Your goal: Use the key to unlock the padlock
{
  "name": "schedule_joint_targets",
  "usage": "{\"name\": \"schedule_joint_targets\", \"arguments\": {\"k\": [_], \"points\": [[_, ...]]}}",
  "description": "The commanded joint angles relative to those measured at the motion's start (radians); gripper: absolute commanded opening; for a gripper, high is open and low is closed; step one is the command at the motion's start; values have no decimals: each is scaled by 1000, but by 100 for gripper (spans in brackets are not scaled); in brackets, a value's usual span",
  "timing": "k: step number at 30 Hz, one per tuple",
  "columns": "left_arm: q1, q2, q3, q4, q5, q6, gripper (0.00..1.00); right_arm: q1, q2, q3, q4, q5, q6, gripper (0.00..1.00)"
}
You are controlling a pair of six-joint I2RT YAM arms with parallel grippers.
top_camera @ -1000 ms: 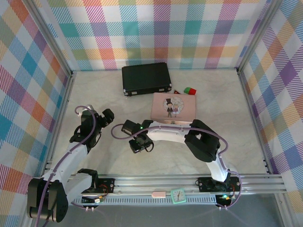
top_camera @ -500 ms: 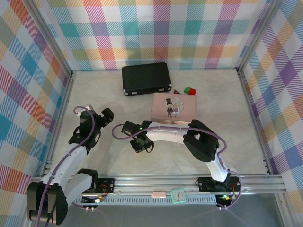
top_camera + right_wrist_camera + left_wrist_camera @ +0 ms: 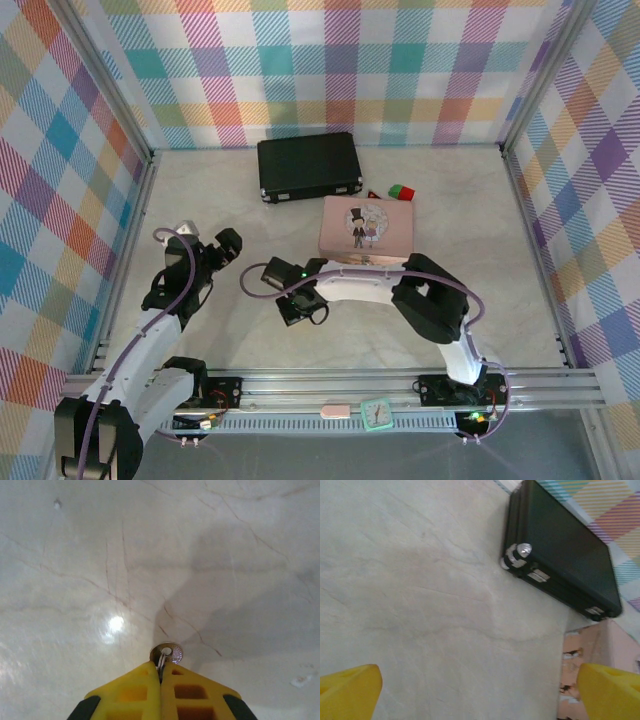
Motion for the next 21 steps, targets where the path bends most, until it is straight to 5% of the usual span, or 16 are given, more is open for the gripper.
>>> {"name": "schedule_joint_targets", "arguments": {"k": [1, 11, 17, 21], "points": [[-13, 6, -4, 117, 132, -56, 97, -57, -154, -75, 119, -39, 11, 0], [-146, 55, -34, 432, 203, -241, 88, -310, -440, -257, 395, -273, 94, 0], [-293, 202, 16, 512, 93, -511, 89, -401, -483, -229, 491, -496, -1, 0], [-315, 336, 118, 471, 173, -735, 90, -419, -484, -186, 481, -636, -127, 0]]}}
